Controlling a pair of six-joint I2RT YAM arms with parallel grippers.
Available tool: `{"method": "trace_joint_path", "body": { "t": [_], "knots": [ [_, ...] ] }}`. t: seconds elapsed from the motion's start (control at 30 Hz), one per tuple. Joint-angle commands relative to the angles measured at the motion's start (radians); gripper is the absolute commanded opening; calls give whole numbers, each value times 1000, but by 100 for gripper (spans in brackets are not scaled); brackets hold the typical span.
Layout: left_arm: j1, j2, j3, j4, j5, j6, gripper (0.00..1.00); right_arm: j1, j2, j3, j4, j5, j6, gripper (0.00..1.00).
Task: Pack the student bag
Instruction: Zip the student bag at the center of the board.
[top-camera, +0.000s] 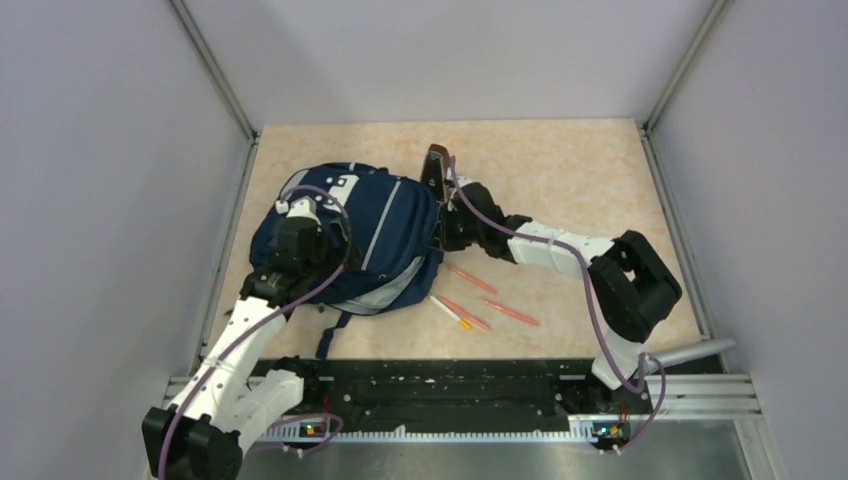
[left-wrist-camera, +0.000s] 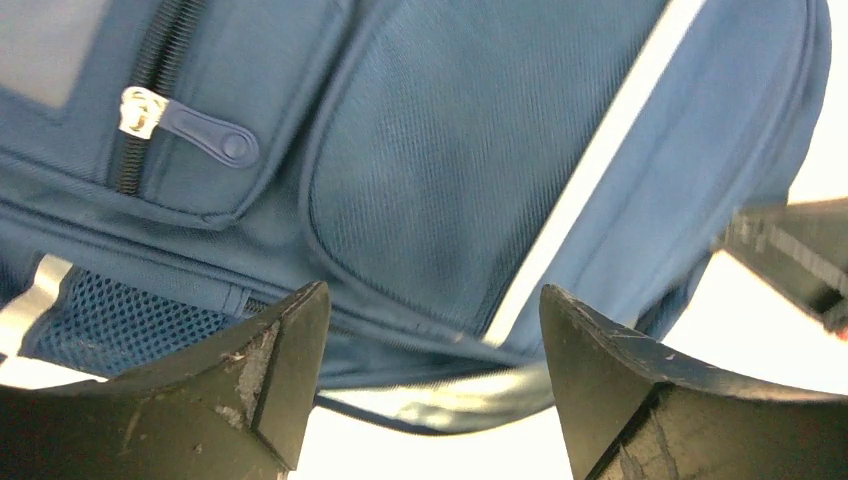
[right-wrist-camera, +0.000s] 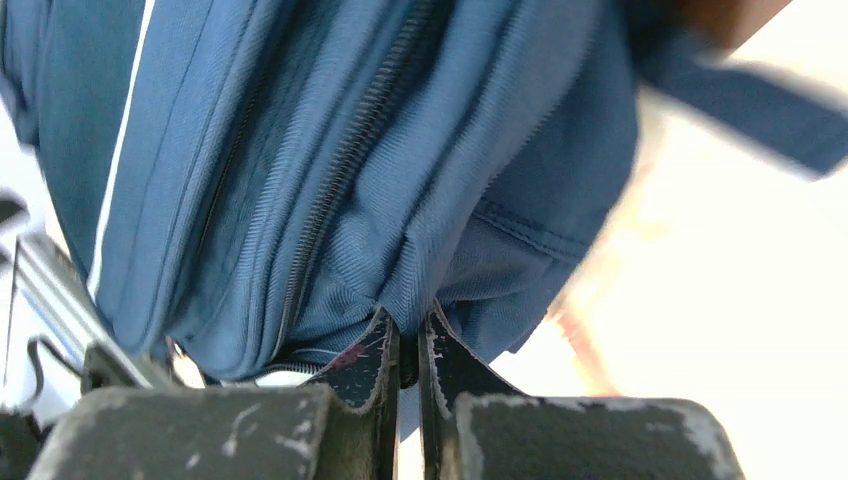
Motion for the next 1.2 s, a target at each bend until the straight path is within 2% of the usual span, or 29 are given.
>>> {"method": "trace_joint_path", "body": {
  "t": [0.0,0.13,0.3,0.4,0.5,0.57,0.67,0.83,1.07,1.17],
  "knots": [
    [4,26,-15,65,207,33,79,-110,74,162,119,11,-37,0],
    [-8,49,-69,123,299,-16,70,-146,172,265,94,-3,-63,0],
    [-83,33,-124,105,223,-85,64,-164,218,316,102,-22,-60,0],
    [-185,17,-154,70,95,-163,62,-164,223,332,108,-26,-56,0],
    [-305,34,-180,34,-92,-269,61,-164,223,332,121,-35,-47,0],
    [-341,49,-204,36,-158,-343,60,-165,221,330,129,-47,-41,0],
    [-346,28,-260,57,-227,-423,62,-166,215,327,137,-62,-34,0],
    [-346,-98,-351,60,-361,-533,65,-166,211,318,141,-64,-35,0],
    [-343,-158,-435,59,-482,-566,65,-169,214,310,151,-74,-26,0],
    [-329,-165,-462,116,-499,-531,61,-170,214,303,157,-77,-21,0]
  ]
}}
